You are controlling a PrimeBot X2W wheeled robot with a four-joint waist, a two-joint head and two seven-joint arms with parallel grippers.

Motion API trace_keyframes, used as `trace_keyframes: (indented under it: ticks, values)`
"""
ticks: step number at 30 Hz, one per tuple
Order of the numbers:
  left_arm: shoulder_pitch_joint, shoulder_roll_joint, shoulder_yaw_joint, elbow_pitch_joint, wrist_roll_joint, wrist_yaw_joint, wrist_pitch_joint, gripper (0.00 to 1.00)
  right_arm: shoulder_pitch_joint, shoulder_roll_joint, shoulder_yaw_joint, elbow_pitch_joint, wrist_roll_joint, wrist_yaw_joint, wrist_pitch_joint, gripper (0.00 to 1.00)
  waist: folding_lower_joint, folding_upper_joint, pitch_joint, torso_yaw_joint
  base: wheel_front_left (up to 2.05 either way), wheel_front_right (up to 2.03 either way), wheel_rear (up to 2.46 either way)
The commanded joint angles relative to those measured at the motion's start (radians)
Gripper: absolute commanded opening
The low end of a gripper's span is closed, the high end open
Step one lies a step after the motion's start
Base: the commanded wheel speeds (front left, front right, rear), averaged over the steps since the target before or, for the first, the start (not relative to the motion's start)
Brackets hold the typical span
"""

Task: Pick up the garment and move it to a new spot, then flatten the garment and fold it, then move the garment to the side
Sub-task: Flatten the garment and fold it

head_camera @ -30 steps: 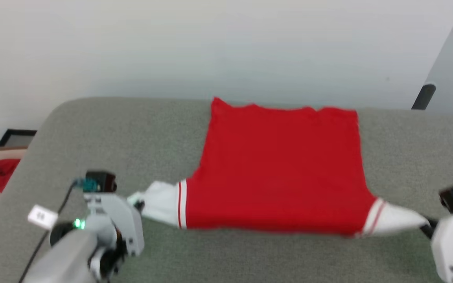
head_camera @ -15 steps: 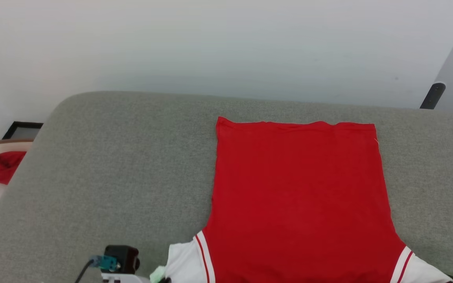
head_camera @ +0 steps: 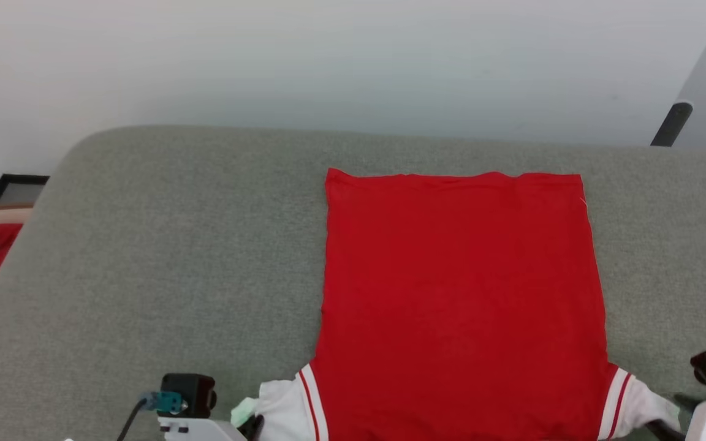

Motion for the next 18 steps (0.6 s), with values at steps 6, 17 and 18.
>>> trace_keyframes:
  ticks: [6, 17, 18]
  values:
    - [-0.025, -0.009, 0.006, 0.015, 0.015, -0.014, -0.017, 0.0, -0.041, 0.016, -0.098, -0.126, -0.043, -0.001, 0.04, 1.0, 0.0, 0.0, 0.057, -0.017, 0.0, 0.0, 0.0]
    - [-0.091, -0.037, 0.007, 0.023, 0.048, -0.031, -0.032, 0.0, -0.334, 0.127, -0.219, -0.082, -0.201, -0.001, 0.025, 1.0, 0.0, 0.0, 0.155, 0.013, 0.0, 0.0, 0.0]
    - [-0.099, -0.04, 0.005, 0.024, 0.051, -0.035, -0.031, 0.0, -0.372, 0.133, -0.214, -0.045, -0.21, -0.001, 0.018, 1.0, 0.0, 0.0, 0.164, 0.021, 0.0, 0.0, 0.0]
